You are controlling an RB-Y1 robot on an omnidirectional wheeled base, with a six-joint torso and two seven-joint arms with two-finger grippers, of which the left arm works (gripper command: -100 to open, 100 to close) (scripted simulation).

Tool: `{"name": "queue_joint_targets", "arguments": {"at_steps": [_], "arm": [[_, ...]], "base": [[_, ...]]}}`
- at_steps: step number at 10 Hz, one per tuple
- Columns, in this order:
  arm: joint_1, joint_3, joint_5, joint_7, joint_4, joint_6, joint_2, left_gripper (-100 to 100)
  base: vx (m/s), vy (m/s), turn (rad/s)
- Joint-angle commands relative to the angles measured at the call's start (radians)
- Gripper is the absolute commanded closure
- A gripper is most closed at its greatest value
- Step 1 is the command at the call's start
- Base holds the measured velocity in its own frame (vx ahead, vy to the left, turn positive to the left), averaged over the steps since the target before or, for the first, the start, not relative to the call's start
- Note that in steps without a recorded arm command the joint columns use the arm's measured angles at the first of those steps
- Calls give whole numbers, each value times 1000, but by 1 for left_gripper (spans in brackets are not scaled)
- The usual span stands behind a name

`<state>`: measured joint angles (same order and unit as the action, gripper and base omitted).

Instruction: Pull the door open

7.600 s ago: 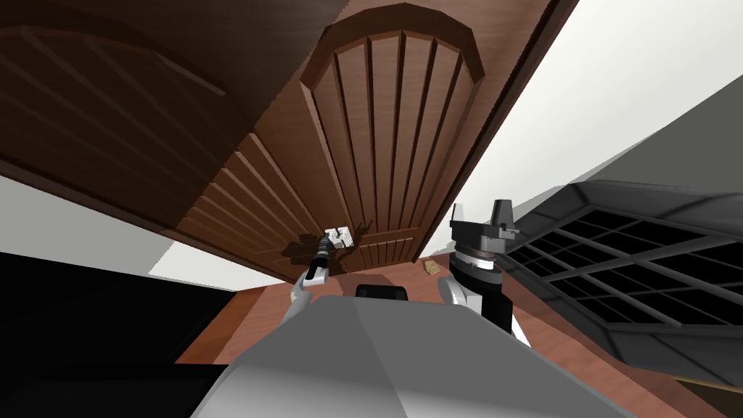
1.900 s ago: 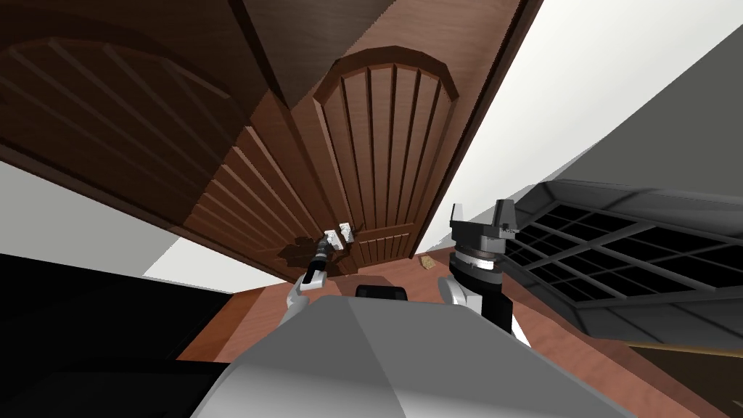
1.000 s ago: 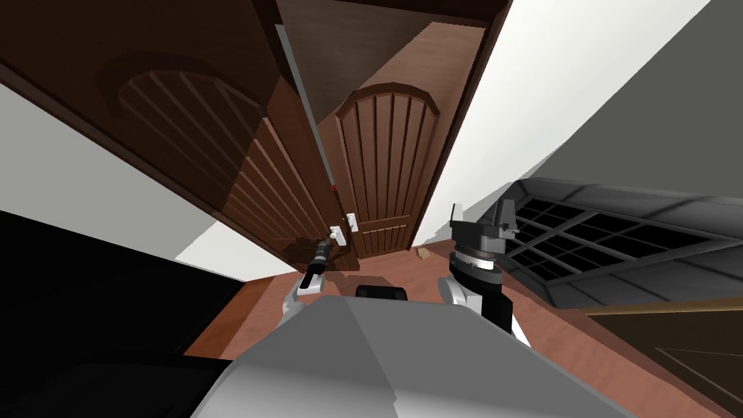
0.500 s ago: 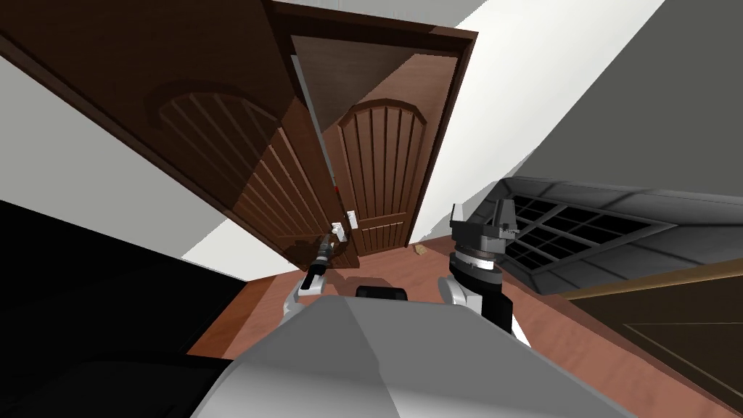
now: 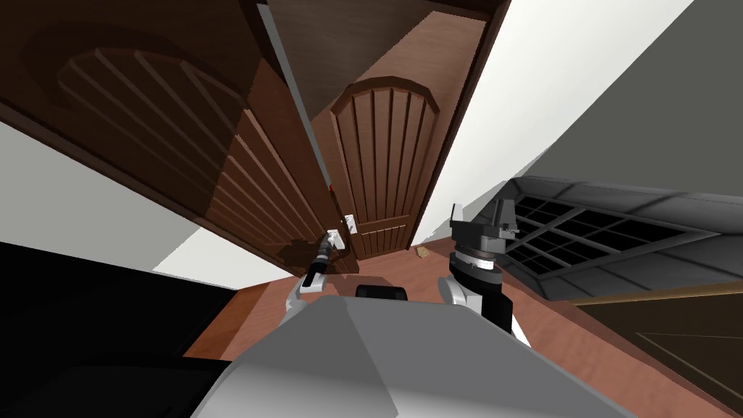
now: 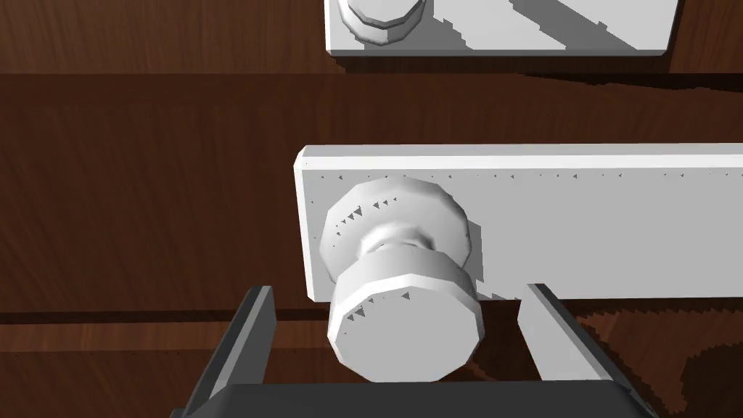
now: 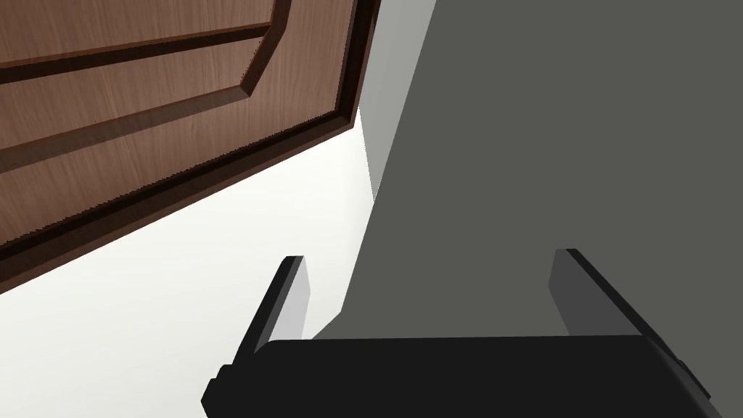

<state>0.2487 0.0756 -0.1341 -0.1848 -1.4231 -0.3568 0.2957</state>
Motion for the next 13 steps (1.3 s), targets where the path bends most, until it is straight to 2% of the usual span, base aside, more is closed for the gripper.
{"name": "queue_joint_targets", "arguments": {"at_steps": [1, 2, 7, 8, 9, 13], "arm": [[0, 0, 0, 0, 0, 0, 0, -100], [0, 0, 0, 0, 0, 0, 0, 100], [0, 0, 0, 0, 0, 0, 0, 100], [15, -12, -2, -14, -3, -13, 22, 100], [19, -16, -3, -19, -4, -17, 27, 100], [57, -51, -12, -63, -18, -57, 87, 100]], "base": [[72, 6, -10], [-3, 0, 11], [-15, 0, 0], [-125, 48, -174], [-189, 98, -170], [-210, 87, -186]]}}
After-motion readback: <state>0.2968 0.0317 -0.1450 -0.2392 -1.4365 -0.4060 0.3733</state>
